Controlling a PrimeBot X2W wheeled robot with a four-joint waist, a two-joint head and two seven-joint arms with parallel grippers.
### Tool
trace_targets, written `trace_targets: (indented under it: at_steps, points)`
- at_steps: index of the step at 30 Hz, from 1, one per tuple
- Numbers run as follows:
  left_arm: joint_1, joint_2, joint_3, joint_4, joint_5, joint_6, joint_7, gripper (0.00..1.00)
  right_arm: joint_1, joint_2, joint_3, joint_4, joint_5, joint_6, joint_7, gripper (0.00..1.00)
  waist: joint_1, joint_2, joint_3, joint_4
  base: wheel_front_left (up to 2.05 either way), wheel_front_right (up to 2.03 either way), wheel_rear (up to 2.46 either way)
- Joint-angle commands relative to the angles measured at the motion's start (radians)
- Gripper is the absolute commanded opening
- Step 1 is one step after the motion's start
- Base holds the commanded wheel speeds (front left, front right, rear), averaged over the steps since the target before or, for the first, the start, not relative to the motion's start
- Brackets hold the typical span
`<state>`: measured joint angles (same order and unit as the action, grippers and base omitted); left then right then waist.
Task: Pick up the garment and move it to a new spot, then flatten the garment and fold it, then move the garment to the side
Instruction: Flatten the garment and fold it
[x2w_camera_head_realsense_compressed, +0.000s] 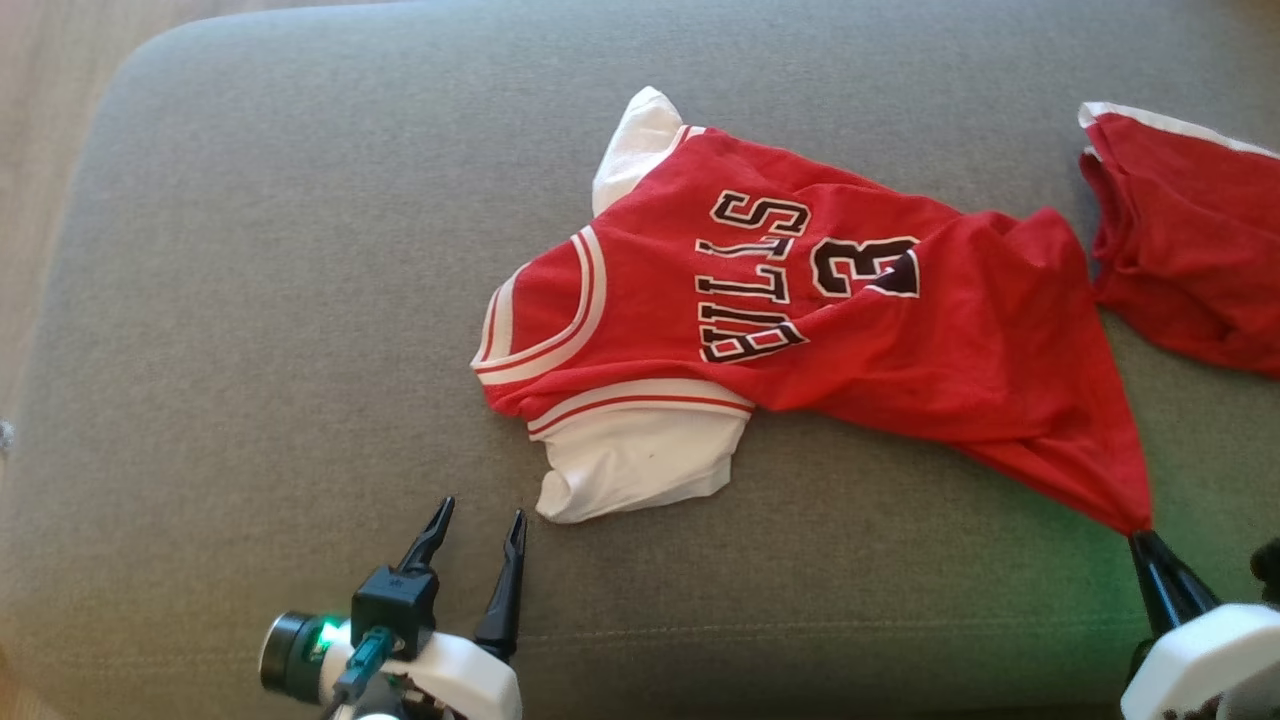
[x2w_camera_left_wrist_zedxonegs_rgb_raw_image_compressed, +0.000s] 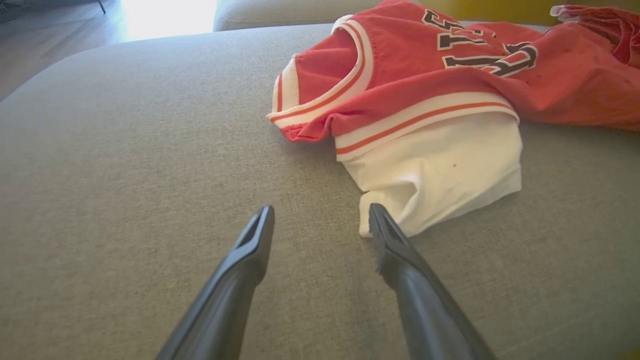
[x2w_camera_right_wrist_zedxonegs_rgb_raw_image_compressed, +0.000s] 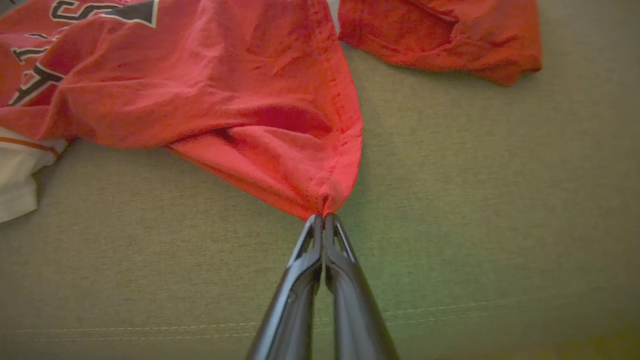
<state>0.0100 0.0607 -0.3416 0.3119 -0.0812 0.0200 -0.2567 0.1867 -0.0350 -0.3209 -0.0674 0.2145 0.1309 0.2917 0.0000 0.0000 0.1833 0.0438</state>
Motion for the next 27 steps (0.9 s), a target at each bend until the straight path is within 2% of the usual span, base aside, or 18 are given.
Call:
trace_targets:
  at_steps: [1, 8, 11, 13, 16, 20, 21, 22, 23, 24, 27]
  points:
    - [-0.036, 0.003, 0.033, -0.031, 0.006, -0.001, -0.005, 1.0, -0.033, -0.015, 0.013, -0.047, -0.012, 0.0, 0.004, 0.0, 0.0, 0.0, 0.004, -0.01, 0.0, 0.0, 0.0]
    - [-0.043, 0.005, 0.028, -0.022, 0.014, -0.011, -0.005, 1.0, -0.014, -0.015, 0.034, 0.003, -0.046, 0.0, 0.044, 0.0, 0.0, 0.0, 0.005, -0.027, 0.0, 0.0, 0.0]
    - [-0.047, 0.007, 0.031, -0.021, 0.015, -0.012, -0.005, 1.0, -0.028, -0.015, 0.011, 0.02, -0.073, 0.0, 0.009, 0.0, 0.0, 0.0, 0.011, -0.032, 0.0, 0.0, 0.0]
    - [-0.049, 0.007, 0.029, -0.017, 0.016, -0.014, -0.005, 1.0, -0.046, -0.015, 0.024, 0.032, 0.013, 0.0, -0.004, 0.0, 0.0, 0.0, 0.012, -0.036, 0.0, 0.0, 0.0]
    - [-0.05, 0.006, 0.028, -0.016, 0.016, -0.016, -0.005, 1.0, -0.046, -0.015, 0.032, 0.033, 0.023, 0.0, -0.002, 0.0, 0.0, 0.0, 0.012, -0.037, 0.0, 0.0, 0.0]
    - [-0.052, 0.005, 0.027, -0.012, 0.014, -0.015, -0.005, 1.0, -0.035, -0.015, -0.01, 0.03, -0.136, 0.0, 0.005, 0.0, 0.0, 0.0, 0.013, -0.039, 0.0, 0.0, 0.0]
    - [-0.053, 0.004, 0.026, -0.012, 0.014, -0.016, -0.005, 1.0, -0.034, -0.015, -0.014, 0.039, -0.149, 0.0, 0.013, 0.11, 0.0, 0.0, 0.014, -0.039, 0.0, 0.0, 0.0]
    - [-0.053, 0.004, 0.024, -0.012, 0.014, -0.016, -0.005, 1.0, -0.034, -0.015, -0.014, 0.049, -0.152, 0.0, 0.021, 0.71, 0.0, 0.0, 0.014, -0.039, 0.0, 0.0, 0.0]
    - [-0.053, 0.004, 0.024, -0.012, 0.014, -0.016, -0.005, 1.0, -0.034, -0.015, -0.014, 0.049, -0.152, 0.0, 0.021, 0.71, 0.0, 0.0, 0.014, -0.039, 0.0, 0.0, 0.0]
    - [-0.054, 0.004, 0.023, -0.011, 0.014, -0.017, -0.005, 1.0, -0.035, -0.015, -0.014, 0.057, -0.15, 0.0, 0.024, 1.0, 0.0, 0.0, 0.014, -0.038, 0.0, 0.0, 0.0]
    - [-0.055, 0.003, 0.025, -0.013, 0.014, -0.015, -0.005, 1.0, -0.047, -0.015, -0.031, 0.058, -0.14, 0.0, 0.019, 1.0, 0.0, 0.0, 0.017, -0.04, 0.0, 0.0, 0.0]
